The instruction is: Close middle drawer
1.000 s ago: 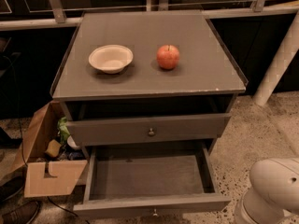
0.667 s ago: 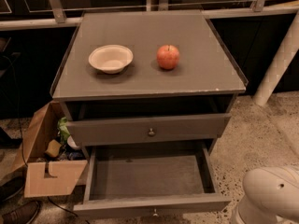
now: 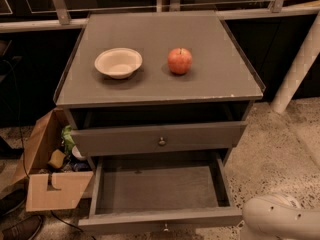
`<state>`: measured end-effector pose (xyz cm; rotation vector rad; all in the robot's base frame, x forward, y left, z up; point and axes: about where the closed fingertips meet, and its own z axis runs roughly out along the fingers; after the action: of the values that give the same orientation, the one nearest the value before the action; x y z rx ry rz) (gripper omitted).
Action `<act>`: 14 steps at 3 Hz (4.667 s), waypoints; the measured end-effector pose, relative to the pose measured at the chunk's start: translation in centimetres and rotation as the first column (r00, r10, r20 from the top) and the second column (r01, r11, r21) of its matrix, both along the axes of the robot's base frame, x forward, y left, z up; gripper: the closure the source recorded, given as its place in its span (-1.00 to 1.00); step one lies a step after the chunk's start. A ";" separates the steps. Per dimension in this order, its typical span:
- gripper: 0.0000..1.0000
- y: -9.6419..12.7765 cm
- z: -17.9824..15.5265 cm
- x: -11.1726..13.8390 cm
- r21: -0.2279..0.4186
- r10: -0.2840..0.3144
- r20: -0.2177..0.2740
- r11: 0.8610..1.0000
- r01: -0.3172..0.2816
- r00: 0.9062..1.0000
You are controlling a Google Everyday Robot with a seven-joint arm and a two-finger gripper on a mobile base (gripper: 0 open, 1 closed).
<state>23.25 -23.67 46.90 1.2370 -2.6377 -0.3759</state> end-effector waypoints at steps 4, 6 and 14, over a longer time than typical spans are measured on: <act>1.00 2.5 -5.5 7.2 0.062 -0.097 0.032 0.994 0.095 0.995; 1.00 2.8 -7.3 8.6 0.053 -0.157 0.045 0.987 0.154 0.987; 1.00 5.8 -5.6 26.4 0.081 -0.270 0.316 0.963 0.258 0.909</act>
Offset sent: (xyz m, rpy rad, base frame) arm -0.0015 0.0086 -0.0242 0.0493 0.0490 -0.0334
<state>49.67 -17.83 41.33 1.0255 -3.1097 -0.2828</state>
